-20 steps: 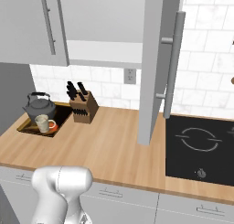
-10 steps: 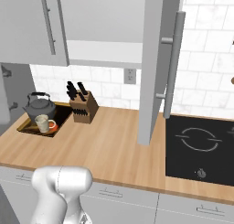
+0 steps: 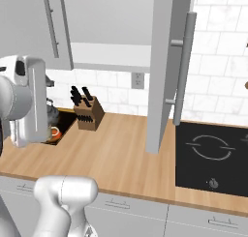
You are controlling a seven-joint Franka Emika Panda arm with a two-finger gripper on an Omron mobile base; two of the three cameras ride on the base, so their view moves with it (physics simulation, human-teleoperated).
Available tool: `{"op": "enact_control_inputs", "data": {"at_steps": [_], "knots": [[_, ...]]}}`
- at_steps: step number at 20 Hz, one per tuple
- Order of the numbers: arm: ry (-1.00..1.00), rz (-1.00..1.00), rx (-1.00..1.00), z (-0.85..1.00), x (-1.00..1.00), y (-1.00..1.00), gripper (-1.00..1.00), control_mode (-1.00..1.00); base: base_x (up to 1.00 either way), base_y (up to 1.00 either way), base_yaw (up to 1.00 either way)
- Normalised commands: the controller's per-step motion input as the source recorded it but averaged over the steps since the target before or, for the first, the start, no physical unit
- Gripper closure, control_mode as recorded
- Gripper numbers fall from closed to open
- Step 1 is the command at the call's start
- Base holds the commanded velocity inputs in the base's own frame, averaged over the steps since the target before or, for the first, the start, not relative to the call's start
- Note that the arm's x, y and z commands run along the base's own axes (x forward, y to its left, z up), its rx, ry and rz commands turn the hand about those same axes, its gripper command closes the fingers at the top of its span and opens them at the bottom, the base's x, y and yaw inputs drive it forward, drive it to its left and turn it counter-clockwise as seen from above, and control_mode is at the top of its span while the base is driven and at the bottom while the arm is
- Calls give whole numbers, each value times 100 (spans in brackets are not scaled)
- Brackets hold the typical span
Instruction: Pick the kettle from the counter and place it on the tray. Then pick the mug from the cabinet and place it on the tray. Then close the cabinet doors.
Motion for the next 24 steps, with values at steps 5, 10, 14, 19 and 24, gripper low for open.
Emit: {"op": "enact_control_inputs", "data": {"at_steps": [5, 10, 14, 19, 24], "knots": [[0, -27, 5, -8, -6, -85, -100, -100, 0, 0, 0], [-10, -21, 5, -1, -25, -80, -100, -100, 0, 0, 0], [-23, -1, 0, 0, -53, -68, -100, -100, 0, 0, 0], [-12, -8, 0, 0, -44, -64, -100, -100, 0, 0, 0], [1, -33, 0, 2, -20, -65, -100, -100, 0, 0, 0]]}}
